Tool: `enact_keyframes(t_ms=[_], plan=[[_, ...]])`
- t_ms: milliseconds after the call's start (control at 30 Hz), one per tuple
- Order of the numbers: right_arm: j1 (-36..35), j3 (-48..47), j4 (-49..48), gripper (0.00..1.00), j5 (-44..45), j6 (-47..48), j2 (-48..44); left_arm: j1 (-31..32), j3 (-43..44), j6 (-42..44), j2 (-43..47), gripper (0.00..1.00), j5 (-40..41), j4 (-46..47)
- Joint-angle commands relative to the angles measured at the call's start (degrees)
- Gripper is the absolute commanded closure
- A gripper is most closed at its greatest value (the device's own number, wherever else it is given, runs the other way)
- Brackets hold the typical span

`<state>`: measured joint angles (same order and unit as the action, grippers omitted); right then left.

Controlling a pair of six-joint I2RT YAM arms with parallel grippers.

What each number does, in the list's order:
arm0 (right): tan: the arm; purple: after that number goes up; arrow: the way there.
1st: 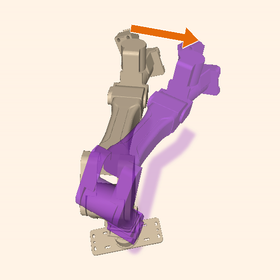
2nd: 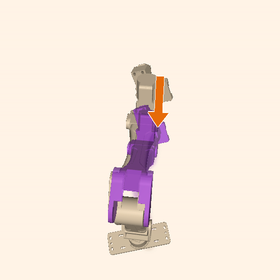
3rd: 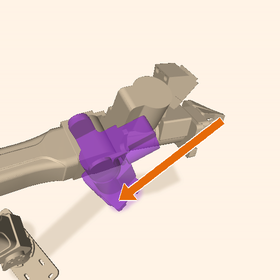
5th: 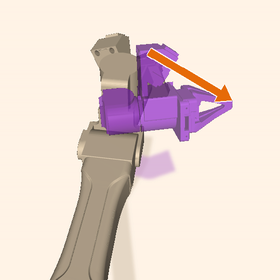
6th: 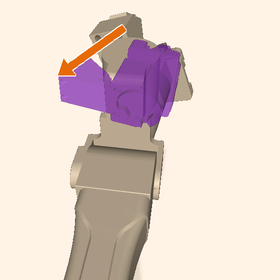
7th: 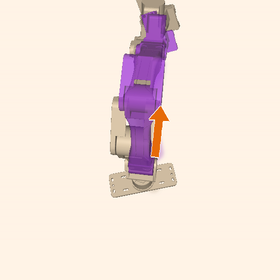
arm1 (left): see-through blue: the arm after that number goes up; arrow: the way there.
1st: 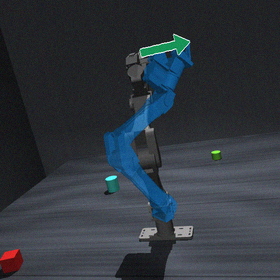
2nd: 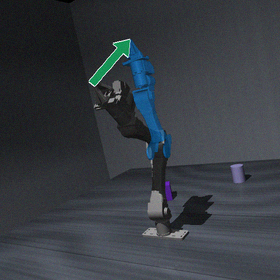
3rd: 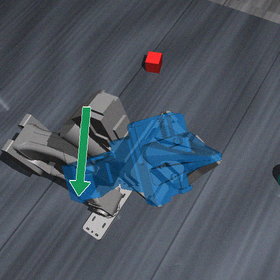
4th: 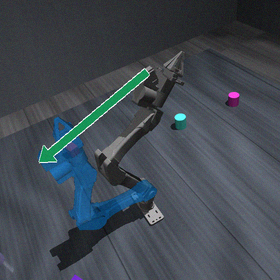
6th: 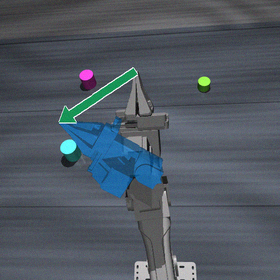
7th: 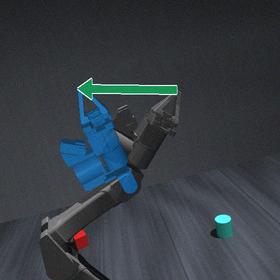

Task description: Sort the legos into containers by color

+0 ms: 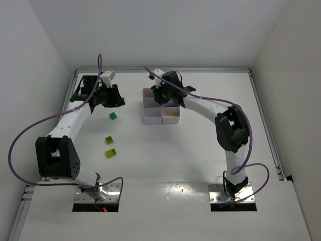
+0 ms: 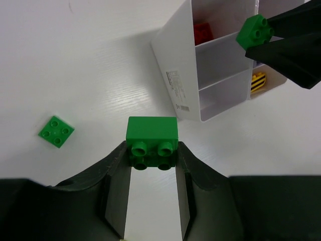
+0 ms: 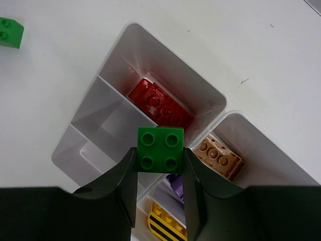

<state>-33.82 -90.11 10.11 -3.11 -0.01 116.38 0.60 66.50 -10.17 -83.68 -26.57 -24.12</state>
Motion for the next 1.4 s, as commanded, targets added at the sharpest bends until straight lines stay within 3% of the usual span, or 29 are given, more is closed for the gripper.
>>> enact_keyframes(t_ms=[0,233,467,600,633,1067,1367], plan=[[0.43,-0.95,-1.23,1.00,-2.77,-2.01,-0.89,1.16,2.93,-0.90,-1.13,0.99,0.72,1.88],[0.95,0.19,-1.23,0.97,-4.70,-2.01,-0.36,4.40,6.71,-1.43,-5.61,0.99,1.25,2.41],[0.43,1.34,-0.09,0.60,-6.64,-1.40,-0.36,6.78,11.28,-3.10,-11.24,0.99,0.73,3.03],[0.43,1.34,-0.09,0.31,-6.64,-1.40,0.17,8.88,13.39,-3.62,-12.74,0.99,0.21,3.55],[0.43,1.34,-0.09,0.29,-6.64,-0.87,0.17,9.67,13.39,-3.62,-13.35,0.99,0.20,3.55],[3.31,4.76,-4.40,0.21,1.70,-3.94,-8.08,16.96,16.55,-5.29,-18.08,0.99,0.11,5.74],[5.61,9.24,-3.87,0.20,1.71,-3.42,-11.69,20.05,19.46,-5.82,-22.84,0.95,2.49,5.75]])
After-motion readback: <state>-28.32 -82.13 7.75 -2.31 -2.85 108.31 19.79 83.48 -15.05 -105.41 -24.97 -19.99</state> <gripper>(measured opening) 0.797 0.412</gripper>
